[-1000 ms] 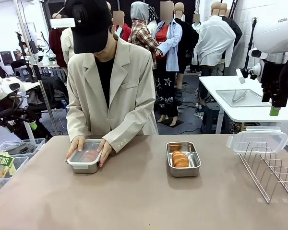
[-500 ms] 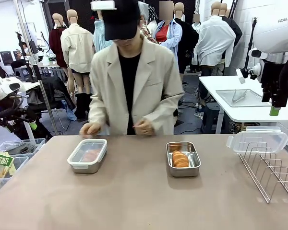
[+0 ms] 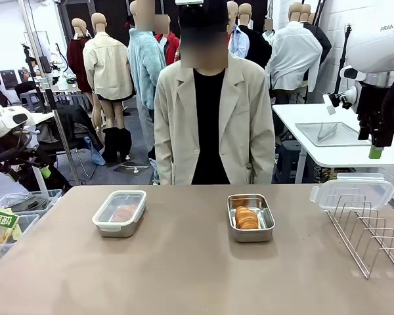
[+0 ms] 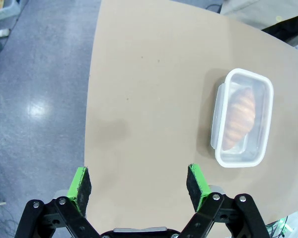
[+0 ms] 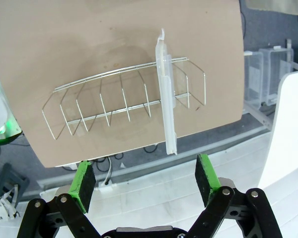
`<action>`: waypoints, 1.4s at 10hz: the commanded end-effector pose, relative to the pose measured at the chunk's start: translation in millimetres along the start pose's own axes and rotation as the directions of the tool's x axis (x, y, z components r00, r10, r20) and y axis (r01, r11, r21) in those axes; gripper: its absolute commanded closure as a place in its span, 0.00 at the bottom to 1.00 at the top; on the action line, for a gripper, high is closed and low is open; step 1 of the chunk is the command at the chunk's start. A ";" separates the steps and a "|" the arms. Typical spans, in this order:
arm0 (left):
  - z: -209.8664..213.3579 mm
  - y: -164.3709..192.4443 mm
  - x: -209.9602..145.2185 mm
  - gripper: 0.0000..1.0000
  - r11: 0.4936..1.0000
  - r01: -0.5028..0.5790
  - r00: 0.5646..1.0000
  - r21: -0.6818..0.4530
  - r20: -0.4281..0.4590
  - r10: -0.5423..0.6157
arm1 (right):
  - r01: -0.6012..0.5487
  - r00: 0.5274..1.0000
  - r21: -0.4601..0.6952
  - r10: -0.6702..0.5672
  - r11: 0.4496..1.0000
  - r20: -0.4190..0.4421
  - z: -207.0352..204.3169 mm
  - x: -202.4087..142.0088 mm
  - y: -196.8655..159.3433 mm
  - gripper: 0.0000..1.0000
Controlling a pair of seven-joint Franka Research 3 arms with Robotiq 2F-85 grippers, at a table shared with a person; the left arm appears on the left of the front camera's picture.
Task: Place the bread in airtight containers.
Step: Pick up one Airtight Container lid and hand it to the human.
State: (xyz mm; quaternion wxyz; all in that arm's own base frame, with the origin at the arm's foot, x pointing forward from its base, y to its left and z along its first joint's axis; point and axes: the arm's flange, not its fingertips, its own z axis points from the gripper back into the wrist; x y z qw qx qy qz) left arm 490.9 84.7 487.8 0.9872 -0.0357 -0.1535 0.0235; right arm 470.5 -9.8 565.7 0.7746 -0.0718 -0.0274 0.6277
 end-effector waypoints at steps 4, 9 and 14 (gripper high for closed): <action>0.5 0.5 -1.3 0.00 1.000 -0.003 1.000 0.011 0.008 0.003 | -0.009 1.000 0.004 0.009 1.000 -0.002 0.9 -1.4 1.3 0.00; 0.5 0.5 -1.3 0.00 1.000 -0.003 1.000 0.011 0.008 0.003 | -0.009 1.000 0.004 0.009 1.000 -0.002 0.9 -1.4 1.3 0.00; 0.5 0.5 -1.3 0.00 1.000 -0.003 1.000 0.011 0.008 0.003 | 0.000 1.000 0.000 0.000 1.000 0.000 0.0 0.0 0.0 0.00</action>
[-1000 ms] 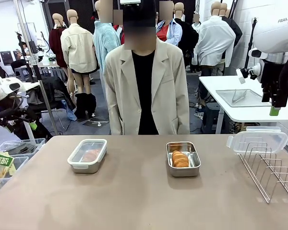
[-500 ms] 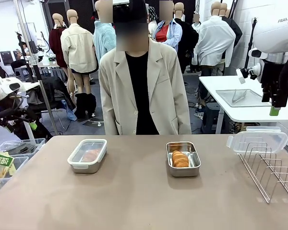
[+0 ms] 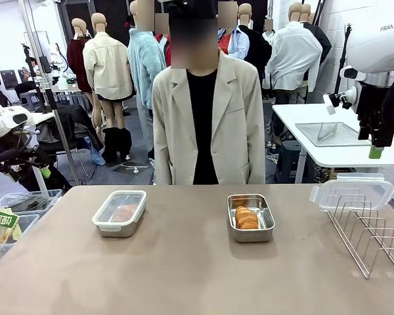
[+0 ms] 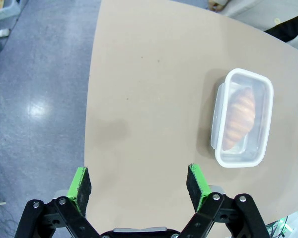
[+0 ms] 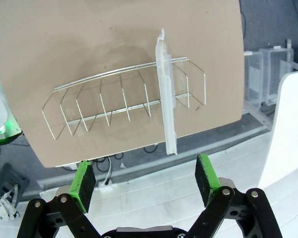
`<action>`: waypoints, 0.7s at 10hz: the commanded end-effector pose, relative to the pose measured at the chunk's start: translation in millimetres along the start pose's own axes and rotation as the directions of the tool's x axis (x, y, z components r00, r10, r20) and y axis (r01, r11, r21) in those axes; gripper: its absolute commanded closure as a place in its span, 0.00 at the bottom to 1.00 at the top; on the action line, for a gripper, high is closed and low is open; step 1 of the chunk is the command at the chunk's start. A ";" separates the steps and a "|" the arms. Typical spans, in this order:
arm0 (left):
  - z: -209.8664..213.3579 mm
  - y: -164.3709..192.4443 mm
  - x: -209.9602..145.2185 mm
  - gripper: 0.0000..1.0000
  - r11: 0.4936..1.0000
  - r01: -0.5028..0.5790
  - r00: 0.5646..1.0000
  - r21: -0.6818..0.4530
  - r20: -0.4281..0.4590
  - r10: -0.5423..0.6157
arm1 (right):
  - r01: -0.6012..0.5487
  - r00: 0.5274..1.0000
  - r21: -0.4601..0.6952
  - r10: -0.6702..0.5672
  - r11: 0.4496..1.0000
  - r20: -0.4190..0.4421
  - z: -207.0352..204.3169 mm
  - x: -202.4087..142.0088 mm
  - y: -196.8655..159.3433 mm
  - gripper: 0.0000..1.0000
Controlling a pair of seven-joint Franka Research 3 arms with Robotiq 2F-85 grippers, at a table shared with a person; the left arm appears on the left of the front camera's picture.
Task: Place the bread in airtight containers.
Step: Pick up one Airtight Container lid and hand it to the human.
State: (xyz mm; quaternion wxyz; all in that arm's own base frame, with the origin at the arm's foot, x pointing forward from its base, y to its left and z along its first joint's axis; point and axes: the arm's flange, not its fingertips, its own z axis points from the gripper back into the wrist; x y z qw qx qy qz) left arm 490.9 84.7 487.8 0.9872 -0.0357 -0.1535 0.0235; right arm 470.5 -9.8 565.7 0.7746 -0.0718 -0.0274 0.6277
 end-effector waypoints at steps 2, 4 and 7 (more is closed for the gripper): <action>0.5 0.5 -1.3 0.00 1.000 -0.003 1.000 0.011 0.008 0.003 | 0.005 1.000 -0.035 -0.004 0.999 0.029 -14.8 -0.9 -5.1 0.00; 0.5 0.5 -1.3 0.00 1.000 -0.003 1.000 0.011 0.008 0.003 | -0.025 0.999 -0.061 0.026 0.998 0.020 -32.0 -5.6 -9.0 0.00; 0.5 0.5 -1.3 0.00 1.000 -0.003 1.000 0.011 0.008 0.003 | -0.037 0.999 -0.023 0.037 0.999 0.012 -66.3 -2.5 -23.5 0.00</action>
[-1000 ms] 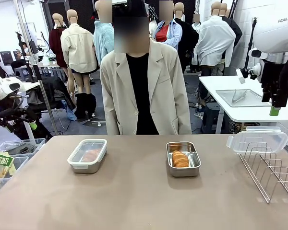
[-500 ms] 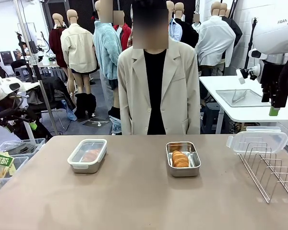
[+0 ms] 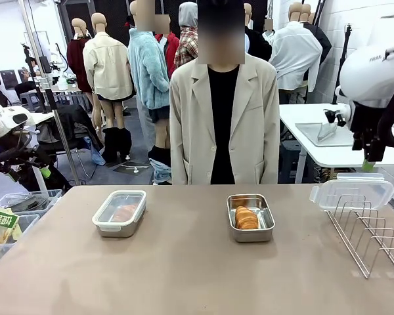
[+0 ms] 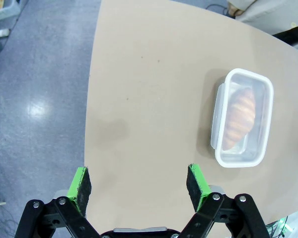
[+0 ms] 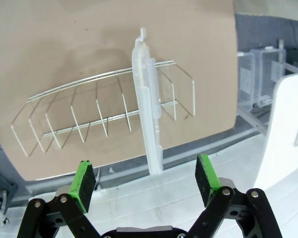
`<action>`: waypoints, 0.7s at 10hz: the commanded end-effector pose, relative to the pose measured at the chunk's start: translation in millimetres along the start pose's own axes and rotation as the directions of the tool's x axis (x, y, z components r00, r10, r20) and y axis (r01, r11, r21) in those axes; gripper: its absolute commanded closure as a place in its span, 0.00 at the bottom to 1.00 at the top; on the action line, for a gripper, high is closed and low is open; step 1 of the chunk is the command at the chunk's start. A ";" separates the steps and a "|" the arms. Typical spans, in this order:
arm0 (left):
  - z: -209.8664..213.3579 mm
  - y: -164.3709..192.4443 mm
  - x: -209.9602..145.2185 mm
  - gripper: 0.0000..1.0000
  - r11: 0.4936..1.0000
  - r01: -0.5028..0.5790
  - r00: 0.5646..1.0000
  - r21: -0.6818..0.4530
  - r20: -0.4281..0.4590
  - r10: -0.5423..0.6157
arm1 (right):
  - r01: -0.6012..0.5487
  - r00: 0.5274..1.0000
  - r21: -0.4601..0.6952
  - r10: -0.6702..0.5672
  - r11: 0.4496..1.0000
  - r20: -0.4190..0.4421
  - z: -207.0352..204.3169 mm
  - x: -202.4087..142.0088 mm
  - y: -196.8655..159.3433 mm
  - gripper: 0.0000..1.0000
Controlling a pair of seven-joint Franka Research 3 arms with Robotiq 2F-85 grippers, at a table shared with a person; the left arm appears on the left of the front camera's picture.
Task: Place the bread in airtight containers.
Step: Pick up one Airtight Container lid and hand it to the human.
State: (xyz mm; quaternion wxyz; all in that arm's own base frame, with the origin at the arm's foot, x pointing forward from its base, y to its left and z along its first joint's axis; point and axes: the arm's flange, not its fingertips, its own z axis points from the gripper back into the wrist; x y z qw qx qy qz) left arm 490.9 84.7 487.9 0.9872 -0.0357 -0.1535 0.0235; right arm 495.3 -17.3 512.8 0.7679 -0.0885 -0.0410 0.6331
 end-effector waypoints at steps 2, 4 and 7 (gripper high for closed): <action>0.5 0.6 -1.3 0.00 1.000 -0.003 1.000 0.011 0.008 0.003 | -0.051 0.999 0.015 0.052 0.999 -0.015 -36.0 5.1 -10.3 0.00; 0.5 0.6 -1.3 0.00 1.000 -0.003 1.000 0.011 0.008 0.003 | -0.102 0.995 -0.011 0.102 0.995 0.003 -58.7 9.0 -22.4 0.00; 0.5 0.6 -1.3 0.00 1.000 -0.003 1.000 0.011 0.008 0.003 | -0.073 0.997 0.049 0.074 0.996 -0.023 -80.3 14.4 -35.2 0.00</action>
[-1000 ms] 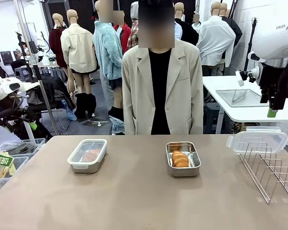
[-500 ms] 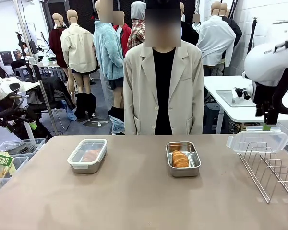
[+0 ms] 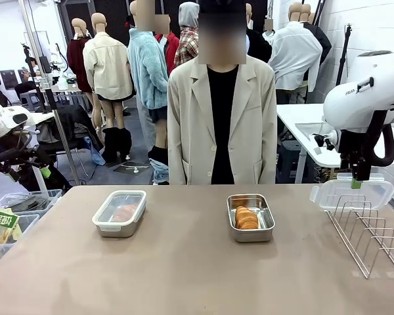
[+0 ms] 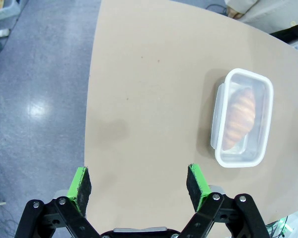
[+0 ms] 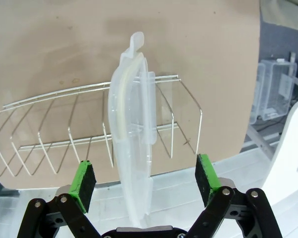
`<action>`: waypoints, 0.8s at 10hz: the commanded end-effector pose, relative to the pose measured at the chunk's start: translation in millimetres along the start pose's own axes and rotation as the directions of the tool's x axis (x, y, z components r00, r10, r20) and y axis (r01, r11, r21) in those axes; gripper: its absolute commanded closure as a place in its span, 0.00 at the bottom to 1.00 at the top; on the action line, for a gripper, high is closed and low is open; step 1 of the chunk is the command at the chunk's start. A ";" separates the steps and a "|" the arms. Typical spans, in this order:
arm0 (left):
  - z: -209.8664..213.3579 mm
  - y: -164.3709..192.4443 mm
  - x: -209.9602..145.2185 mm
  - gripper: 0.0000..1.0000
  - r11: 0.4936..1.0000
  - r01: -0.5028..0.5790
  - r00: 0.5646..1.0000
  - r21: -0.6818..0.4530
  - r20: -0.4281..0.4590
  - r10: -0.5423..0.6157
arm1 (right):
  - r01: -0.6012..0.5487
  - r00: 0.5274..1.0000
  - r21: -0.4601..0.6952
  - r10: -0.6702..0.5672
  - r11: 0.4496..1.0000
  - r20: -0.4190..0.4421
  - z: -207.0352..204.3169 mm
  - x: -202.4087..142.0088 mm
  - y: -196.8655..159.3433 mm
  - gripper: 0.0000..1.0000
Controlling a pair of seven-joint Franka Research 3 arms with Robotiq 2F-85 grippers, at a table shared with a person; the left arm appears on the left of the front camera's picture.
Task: Place the bread in airtight containers.
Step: Pick up one Airtight Container lid and hand it to the human.
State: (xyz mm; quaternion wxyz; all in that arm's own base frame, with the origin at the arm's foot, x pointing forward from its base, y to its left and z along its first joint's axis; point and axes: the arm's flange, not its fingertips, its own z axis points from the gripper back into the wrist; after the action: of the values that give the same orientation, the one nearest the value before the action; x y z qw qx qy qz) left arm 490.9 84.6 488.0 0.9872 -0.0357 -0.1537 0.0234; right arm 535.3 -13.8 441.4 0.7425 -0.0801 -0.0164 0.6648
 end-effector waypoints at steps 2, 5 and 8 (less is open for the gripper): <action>0.3 0.7 -1.3 0.00 1.000 -0.003 1.000 0.011 0.008 0.003 | 0.018 1.000 0.043 -0.018 0.999 -0.003 -13.8 -1.8 -22.5 0.00; 0.3 0.7 -1.3 0.00 1.000 -0.003 1.000 0.011 0.008 0.003 | 0.017 1.000 0.045 -0.017 0.999 -0.006 -12.4 0.4 -26.3 0.45; 0.3 0.7 -1.3 0.00 1.000 -0.003 1.000 0.011 0.008 0.003 | 0.015 1.000 0.066 -0.016 0.998 0.019 -6.4 -0.5 -23.8 1.00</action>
State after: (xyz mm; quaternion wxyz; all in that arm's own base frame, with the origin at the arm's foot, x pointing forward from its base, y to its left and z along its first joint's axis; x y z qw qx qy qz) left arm 490.9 84.6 488.0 0.9872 -0.0357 -0.1537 0.0234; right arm 559.1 -16.8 433.3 0.7479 -0.0648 0.0025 0.6606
